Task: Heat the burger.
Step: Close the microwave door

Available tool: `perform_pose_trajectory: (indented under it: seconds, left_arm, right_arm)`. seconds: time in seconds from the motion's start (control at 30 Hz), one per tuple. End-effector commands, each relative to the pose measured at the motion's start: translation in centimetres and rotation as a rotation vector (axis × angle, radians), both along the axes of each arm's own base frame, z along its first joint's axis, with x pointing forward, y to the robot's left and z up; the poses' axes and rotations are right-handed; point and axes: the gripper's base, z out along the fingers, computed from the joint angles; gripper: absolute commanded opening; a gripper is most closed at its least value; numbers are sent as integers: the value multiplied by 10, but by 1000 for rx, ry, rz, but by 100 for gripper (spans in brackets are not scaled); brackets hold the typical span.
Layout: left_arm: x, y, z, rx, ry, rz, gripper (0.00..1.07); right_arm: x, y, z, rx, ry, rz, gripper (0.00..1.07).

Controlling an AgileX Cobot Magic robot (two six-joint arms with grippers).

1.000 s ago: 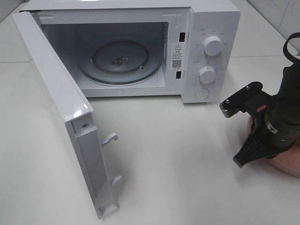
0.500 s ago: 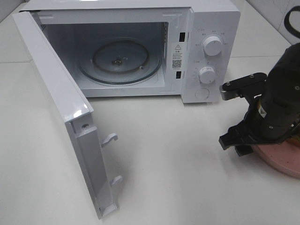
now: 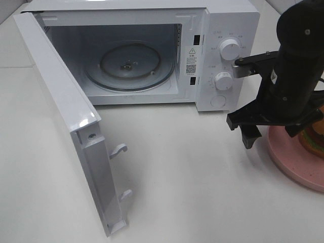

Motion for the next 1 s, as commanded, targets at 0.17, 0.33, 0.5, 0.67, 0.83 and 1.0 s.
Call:
perform_pose_trajectory:
  seconds: [0.17, 0.33, 0.5, 0.67, 0.83, 1.0]
  left_arm:
    - [-2, 1, 1, -9, -33, 2, 0]
    - [-2, 1, 1, -9, -33, 2, 0]
    - [-2, 1, 1, -9, -33, 2, 0]
    - [-2, 1, 1, -9, -33, 2, 0]
    - [-2, 1, 1, -9, -33, 2, 0]
    - [-2, 1, 1, -9, -33, 2, 0]
  right_arm:
    - [2, -20, 11, 63, 63, -45, 76]
    - [-3, -38, 35, 150, 33, -81, 76]
    - [-23, -66, 72, 160, -38, -139, 76]
    - [-50, -78, 87, 158, -85, -154, 76]
    - [-84, -83, 95, 169, -137, -148, 76]
    - [-120, -87, 101, 190, -209, -136, 76]
